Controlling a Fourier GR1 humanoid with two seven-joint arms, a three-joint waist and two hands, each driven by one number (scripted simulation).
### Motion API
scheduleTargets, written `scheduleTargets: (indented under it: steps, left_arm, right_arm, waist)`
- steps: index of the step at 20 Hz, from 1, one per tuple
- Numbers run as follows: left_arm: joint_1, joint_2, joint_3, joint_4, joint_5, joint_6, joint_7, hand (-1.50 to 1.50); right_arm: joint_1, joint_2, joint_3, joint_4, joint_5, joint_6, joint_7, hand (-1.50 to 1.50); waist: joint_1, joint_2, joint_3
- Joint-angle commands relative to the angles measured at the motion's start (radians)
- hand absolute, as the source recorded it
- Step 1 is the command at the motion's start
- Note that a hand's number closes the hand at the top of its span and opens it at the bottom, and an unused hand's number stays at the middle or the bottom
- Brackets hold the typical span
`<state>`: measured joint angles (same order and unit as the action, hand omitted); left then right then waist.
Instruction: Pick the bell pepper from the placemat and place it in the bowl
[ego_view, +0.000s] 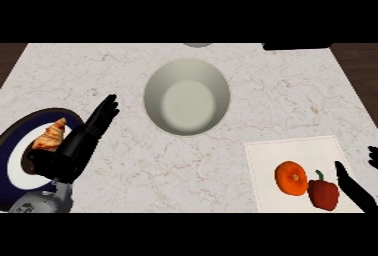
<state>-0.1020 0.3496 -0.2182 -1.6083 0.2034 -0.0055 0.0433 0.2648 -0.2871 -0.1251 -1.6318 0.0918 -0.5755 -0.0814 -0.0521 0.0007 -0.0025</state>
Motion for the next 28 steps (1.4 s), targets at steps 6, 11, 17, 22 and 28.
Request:
scheduleTargets:
  steps: [6,11,17,22,28]
  left_arm:
    - [-0.071,-0.083,-0.076,0.034,-0.043,-0.002,0.013,0.00]
    - [-0.046,-0.064,-0.066,0.014,-0.038,-0.012,0.006,0.00]
    - [-0.065,-0.107,-0.105,0.034,-0.065,0.003,0.012,0.00]
    - [-0.055,-0.112,-0.096,0.061,-0.078,-0.009,-0.031,0.00]
    - [-0.049,-0.113,-0.075,0.056,-0.078,-0.026,-0.024,0.00]
  right_arm:
    - [0.091,-0.211,0.084,-0.049,0.339,0.066,0.399,-1.50]
    - [0.166,-0.383,0.129,-0.100,0.346,0.366,0.654,-1.50]
    - [0.036,-0.445,0.181,-0.268,0.127,0.696,1.032,-1.50]
    - [-0.092,-0.439,0.198,-0.357,-0.032,0.820,1.340,-1.50]
    - [-0.214,-0.400,0.278,-0.307,-0.032,0.797,1.464,-1.50]
  waist:
    - [0.052,0.005,-0.002]
    - [0.066,0.009,-0.007]
    - [0.083,0.009,-0.004]
    - [0.067,0.003,0.000]
    - [0.065,0.001,0.001]
